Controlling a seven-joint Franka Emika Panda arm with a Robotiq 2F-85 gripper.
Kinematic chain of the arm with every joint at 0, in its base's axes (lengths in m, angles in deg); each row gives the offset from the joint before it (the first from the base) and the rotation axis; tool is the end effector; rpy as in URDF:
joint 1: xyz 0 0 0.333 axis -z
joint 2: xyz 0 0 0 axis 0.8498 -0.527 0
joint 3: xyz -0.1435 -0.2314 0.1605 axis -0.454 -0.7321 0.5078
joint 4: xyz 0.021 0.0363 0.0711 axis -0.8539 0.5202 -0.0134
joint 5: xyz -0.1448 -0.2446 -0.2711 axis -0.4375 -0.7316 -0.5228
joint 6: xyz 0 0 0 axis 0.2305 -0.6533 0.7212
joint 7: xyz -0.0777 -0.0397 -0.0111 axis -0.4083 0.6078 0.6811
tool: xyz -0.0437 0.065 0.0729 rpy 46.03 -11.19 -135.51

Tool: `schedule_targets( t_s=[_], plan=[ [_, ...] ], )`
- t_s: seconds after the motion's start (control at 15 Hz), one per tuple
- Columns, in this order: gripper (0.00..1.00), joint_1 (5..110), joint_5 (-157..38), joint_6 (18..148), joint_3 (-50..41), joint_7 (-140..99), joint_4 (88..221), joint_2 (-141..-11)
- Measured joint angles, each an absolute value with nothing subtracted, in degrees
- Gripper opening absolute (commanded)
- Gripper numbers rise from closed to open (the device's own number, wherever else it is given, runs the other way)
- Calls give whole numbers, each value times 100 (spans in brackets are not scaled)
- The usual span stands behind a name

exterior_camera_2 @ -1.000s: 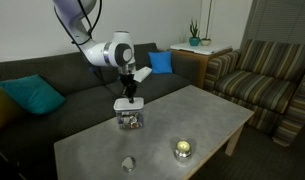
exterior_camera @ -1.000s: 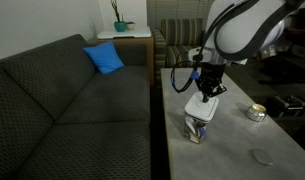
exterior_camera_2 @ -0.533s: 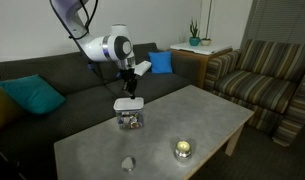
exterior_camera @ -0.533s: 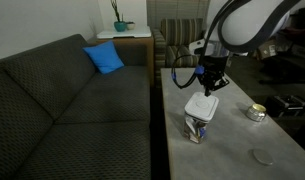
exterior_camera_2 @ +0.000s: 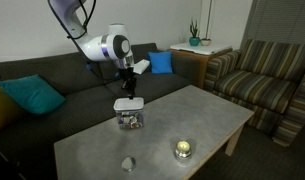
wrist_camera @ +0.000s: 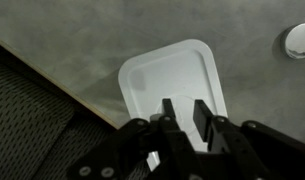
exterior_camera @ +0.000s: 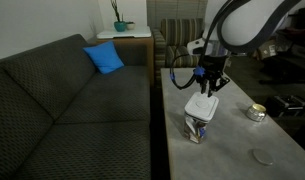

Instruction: Place the lid on the container then push the button

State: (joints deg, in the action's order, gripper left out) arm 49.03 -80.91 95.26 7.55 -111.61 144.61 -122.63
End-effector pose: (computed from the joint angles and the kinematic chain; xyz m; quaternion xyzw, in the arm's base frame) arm 0.6659 0.2010 0.0317 0.5061 0.8607 -0.0126 0.0549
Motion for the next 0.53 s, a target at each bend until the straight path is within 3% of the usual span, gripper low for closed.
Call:
schedule_targets(
  t_s=[0.4,0.53],
  plan=[
    [100,4878,-8180,9590,725,-11161,14462,-12263],
    [100,4874,-8198,9612,719,-11161,14463,-12263]
  ],
)
